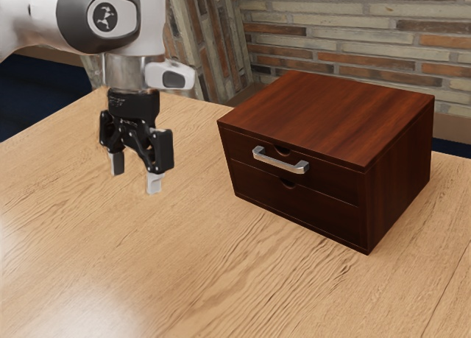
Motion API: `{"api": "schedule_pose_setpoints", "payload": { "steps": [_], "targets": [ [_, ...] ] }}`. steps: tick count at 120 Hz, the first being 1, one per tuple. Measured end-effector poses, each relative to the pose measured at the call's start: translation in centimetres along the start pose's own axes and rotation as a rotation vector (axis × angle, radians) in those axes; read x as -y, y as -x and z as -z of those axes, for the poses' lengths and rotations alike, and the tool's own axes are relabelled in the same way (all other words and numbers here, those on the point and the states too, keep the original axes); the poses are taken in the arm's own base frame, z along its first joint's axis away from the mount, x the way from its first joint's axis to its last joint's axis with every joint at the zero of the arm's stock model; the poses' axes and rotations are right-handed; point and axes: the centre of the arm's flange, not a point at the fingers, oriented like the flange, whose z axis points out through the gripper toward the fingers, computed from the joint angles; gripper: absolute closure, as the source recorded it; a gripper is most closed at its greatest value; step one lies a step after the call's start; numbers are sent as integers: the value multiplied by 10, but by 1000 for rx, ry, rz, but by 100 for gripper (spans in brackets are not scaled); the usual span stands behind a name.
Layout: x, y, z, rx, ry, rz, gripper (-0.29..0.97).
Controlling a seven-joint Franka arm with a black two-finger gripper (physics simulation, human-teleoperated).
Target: Pull the drawer handle with one arm to open the drawer
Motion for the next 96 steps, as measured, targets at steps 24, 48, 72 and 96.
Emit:
{"api": "schedule_pose_setpoints", "payload": {
  "steps": [24, 48, 72, 96],
  "targets": [
    [3, 21, 60, -282, -13, -38, 0],
    [5, 26, 88, -422, 52, -147, 0],
    [-5, 33, 101, -459, -118, -481, 0],
    [-42, 50, 66, -384, -205, -889, 0]
  ]
}}
